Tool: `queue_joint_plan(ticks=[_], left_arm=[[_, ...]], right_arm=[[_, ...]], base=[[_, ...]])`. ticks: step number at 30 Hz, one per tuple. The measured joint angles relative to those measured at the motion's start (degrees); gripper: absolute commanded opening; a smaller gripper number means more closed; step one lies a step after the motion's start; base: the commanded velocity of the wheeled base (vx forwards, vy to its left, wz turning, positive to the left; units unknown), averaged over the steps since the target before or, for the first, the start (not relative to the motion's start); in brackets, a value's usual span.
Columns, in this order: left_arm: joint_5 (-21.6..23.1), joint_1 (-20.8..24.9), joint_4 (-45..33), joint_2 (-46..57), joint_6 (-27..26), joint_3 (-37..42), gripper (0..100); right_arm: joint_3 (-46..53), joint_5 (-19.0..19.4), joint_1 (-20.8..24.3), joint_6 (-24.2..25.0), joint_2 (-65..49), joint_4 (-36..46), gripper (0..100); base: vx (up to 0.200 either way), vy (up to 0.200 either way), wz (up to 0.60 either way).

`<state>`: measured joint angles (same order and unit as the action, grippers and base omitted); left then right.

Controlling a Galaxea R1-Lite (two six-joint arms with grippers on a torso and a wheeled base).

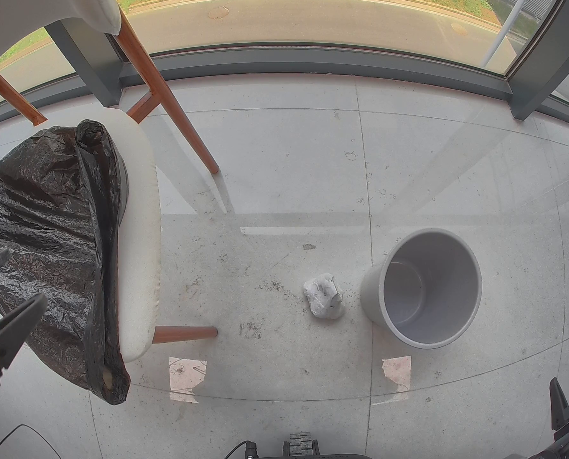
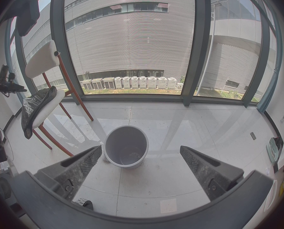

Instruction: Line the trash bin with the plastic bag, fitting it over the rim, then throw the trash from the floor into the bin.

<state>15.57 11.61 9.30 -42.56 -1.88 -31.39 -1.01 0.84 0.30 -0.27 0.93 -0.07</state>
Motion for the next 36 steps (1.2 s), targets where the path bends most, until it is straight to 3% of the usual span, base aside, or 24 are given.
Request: queue_joint_plan(ticks=[7, 12, 31, 36], left_arm=[[0.1, 1.6, 1.0, -12.1, 1.2, -3.8, 100], [-4.8, 2.2, 1.1, -17.7, 1.6, -5.6, 100], [-15.3, 5.6, 1.2, -26.4, 1.5, -6.7, 100], [-18.2, 5.8, 1.2, -27.3, -0.6, -7.0, 100]], right_arm=[[0.0, 0.0, 0.0, 0.0, 0.0, 0.0, 100], [0.0, 0.0, 0.0, 0.0, 0.0, 0.0, 100], [0.0, 0.0, 0.0, 0.0, 0.0, 0.0, 100], [0.0, 0.0, 0.0, 0.0, 0.0, 0.0, 100]], base=[[0.0, 0.0, 0.0], [0.0, 0.0, 0.0], [0.0, 0.0, 0.0], [0.0, 0.0, 0.0]])
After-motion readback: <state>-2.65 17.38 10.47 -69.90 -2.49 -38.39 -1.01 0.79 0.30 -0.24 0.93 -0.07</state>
